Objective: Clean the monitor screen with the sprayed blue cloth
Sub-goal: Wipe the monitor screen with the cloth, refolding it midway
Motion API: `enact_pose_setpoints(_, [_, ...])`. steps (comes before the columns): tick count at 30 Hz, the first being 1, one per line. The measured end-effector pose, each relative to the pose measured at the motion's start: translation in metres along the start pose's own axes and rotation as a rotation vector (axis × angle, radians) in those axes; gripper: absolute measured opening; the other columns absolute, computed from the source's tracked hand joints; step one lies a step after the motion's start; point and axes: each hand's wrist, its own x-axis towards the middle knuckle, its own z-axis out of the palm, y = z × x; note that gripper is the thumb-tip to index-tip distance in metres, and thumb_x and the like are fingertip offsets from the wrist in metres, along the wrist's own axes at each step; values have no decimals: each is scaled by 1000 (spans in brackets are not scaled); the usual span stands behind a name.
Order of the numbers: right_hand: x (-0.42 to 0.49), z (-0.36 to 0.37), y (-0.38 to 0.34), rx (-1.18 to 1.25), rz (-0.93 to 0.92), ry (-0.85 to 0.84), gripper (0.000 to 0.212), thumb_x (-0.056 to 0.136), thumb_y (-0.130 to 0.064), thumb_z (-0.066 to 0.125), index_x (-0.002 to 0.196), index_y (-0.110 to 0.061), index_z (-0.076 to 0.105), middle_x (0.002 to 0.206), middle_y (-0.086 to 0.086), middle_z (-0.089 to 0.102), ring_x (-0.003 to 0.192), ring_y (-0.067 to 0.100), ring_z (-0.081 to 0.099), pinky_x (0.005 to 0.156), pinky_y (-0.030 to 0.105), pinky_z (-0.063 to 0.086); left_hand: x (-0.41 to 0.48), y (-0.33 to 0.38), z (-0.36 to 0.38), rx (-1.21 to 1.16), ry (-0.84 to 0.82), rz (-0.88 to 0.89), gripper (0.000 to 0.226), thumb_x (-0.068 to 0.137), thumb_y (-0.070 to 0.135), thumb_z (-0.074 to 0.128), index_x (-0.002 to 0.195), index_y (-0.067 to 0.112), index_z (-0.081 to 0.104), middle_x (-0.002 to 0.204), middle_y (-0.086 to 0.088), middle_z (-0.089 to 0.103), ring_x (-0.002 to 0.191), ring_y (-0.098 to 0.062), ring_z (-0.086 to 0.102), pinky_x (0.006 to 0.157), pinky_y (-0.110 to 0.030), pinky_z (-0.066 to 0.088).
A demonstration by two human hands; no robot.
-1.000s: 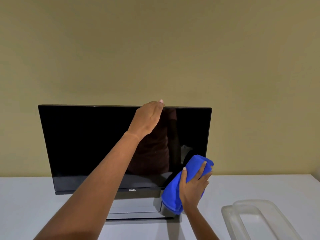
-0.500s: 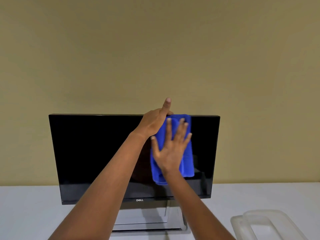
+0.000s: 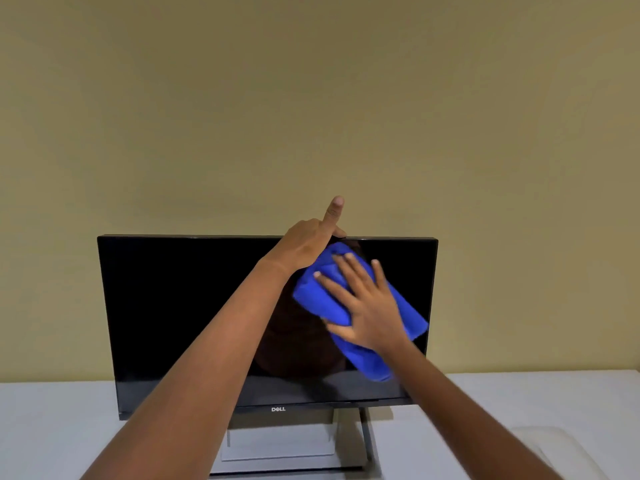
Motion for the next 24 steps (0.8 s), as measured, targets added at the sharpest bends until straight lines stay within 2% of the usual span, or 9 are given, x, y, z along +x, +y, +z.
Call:
enact_pose_setpoints(4, [-27,-24,56,47,299,-67,69,77,-56,44,138,-26,37,148,11,35,139,29,27,106,57,30,-1,1,-1,-19,-26,-30,86,84,66,-2,115,21,65,139,-6,51,130,-24,42,106,-35,22])
enact_pose_setpoints(7, [-30,-30,54,205,489,-43,72,76,-53,46,138,-18,41,150,12,30,140,33,18,106,61,30,0,3,-3,-42,-51,-52,89,82,69,-2,115,21,65,141,-5,49,133,-23,39,111,-39,20])
enact_pose_setpoints(9, [-22,-27,34,253,615,13,72,75,-51,46,138,-16,41,151,13,28,141,35,16,109,62,25,-1,4,-4,-55,-53,-58,89,82,70,-1,115,20,65,141,-5,49,133,-23,40,109,-38,21])
enact_pose_setpoints(12, [1,-20,-2,291,787,94,74,73,-51,46,137,-14,42,150,15,30,141,38,19,108,65,19,-2,5,-3,-46,-40,-54,86,83,69,1,113,20,66,138,-6,52,129,-23,43,97,-31,25])
enact_pose_setpoints(14, [14,-16,-25,324,773,121,74,72,-50,48,137,-15,43,150,15,30,140,37,18,108,64,16,0,6,-3,-30,-38,-48,84,85,68,3,113,19,66,136,-6,54,126,-23,45,92,-28,23])
enact_pose_setpoints(19, [41,-2,-84,276,507,117,70,66,-47,65,127,-19,44,142,15,45,137,37,26,106,62,17,1,4,-3,-42,-48,-51,85,83,71,5,112,20,67,131,-8,58,106,-17,48,91,-26,24])
enact_pose_setpoints(21, [46,2,-96,237,496,107,71,64,-48,70,123,-19,45,138,14,50,135,37,29,104,63,20,1,2,-4,-42,-46,-42,87,82,72,4,113,20,67,133,-6,56,113,-16,47,93,-26,22])
enact_pose_setpoints(24, [40,1,-79,139,411,69,64,70,-54,59,125,-22,51,137,11,52,132,36,39,101,65,28,2,3,-6,-21,-52,-24,88,84,68,0,113,19,66,131,-8,57,107,-16,48,93,-26,22])
